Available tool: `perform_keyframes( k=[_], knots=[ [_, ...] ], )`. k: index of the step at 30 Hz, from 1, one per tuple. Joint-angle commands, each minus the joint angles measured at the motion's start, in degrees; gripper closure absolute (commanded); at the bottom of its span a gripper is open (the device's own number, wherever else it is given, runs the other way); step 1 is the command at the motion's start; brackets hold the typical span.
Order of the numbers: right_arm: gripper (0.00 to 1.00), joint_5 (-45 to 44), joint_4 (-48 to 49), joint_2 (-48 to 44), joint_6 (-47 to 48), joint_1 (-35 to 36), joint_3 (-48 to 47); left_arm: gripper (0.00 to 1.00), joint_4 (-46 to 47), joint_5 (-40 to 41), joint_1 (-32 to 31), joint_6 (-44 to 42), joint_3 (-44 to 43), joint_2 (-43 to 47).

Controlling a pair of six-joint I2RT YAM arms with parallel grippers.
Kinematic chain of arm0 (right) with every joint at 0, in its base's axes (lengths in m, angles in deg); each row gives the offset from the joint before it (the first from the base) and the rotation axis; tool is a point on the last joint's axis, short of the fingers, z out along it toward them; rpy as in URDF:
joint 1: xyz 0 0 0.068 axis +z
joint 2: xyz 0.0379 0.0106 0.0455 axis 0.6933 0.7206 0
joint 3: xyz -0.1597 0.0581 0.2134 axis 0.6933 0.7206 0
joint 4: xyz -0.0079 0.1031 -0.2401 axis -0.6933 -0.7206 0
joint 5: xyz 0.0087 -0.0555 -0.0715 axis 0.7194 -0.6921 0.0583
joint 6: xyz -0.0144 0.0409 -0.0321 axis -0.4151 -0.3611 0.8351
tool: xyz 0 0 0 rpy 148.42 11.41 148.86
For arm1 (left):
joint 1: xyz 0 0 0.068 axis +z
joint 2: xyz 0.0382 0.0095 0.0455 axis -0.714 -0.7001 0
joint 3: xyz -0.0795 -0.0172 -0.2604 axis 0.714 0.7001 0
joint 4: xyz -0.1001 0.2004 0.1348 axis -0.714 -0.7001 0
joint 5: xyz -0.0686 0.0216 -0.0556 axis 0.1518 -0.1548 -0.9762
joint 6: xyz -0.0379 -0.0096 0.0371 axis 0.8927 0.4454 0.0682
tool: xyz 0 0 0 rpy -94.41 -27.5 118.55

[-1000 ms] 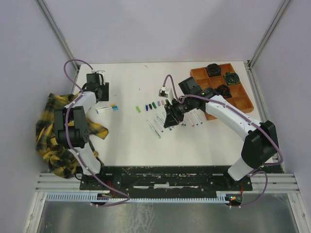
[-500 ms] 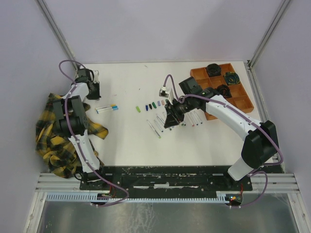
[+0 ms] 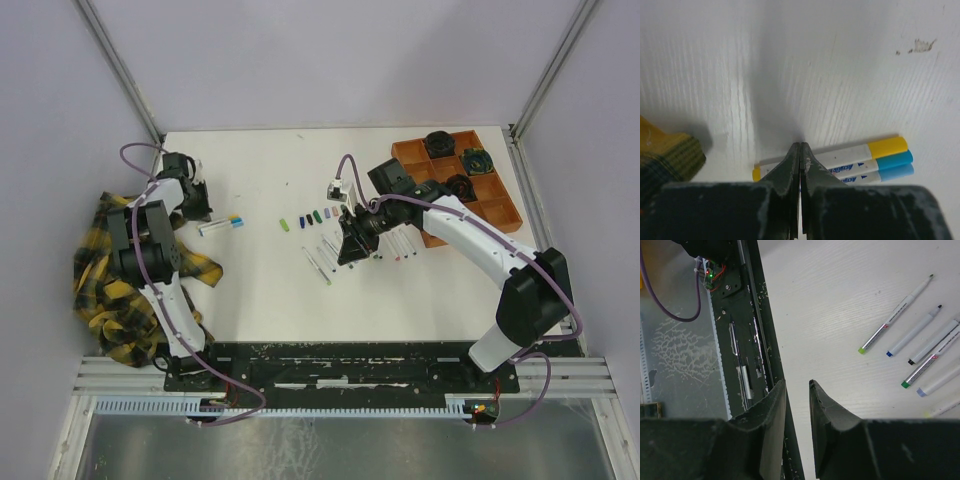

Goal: Open the pen caps
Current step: Move the pen to the center of the board.

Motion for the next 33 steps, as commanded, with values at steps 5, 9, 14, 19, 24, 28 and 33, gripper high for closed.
perform_keyframes(
  k=[5, 9, 14, 19, 24, 28, 33],
  knots=[
    [0.68, 1.90, 0.78, 1.02, 0.88, -0.20, -2.66, 0.97, -1.20, -2.63, 0.05, 8.37, 10.92, 8.38],
    [0.68, 1.83, 0.77, 0.99, 0.85, -0.20, -2.70, 0.97, -1.33, -5.95, 0.06, 11.50, 14.48, 10.10],
    [0.68, 1.83, 0.79, 0.77, 0.87, -0.20, -2.68, 0.96, -0.69, -11.50, -0.10, 13.19, 18.14, 11.86],
    [0.68, 1.98, 0.75, 0.65, 0.97, -0.20, -2.71, 0.91, 0.16, -13.10, -1.45, 13.55, 21.34, 15.09],
    [0.68, 2.21, 0.73, 0.83, 0.97, -0.14, -2.60, 0.84, 1.39, -8.75, -2.56, 14.01, 22.90, 19.80],
    [0.68, 2.26, 0.68, 0.90, 0.97, -0.15, -2.61, 0.80, 3.47, -4.59, -2.53, 14.75, 23.96, 24.61],
    [0.68, 2.18, 0.75, 1.12, 1.04, -0.19, -2.53, 0.72, 6.03, -3.72, -2.61, 14.65, 25.41, 29.93]
  ],
)
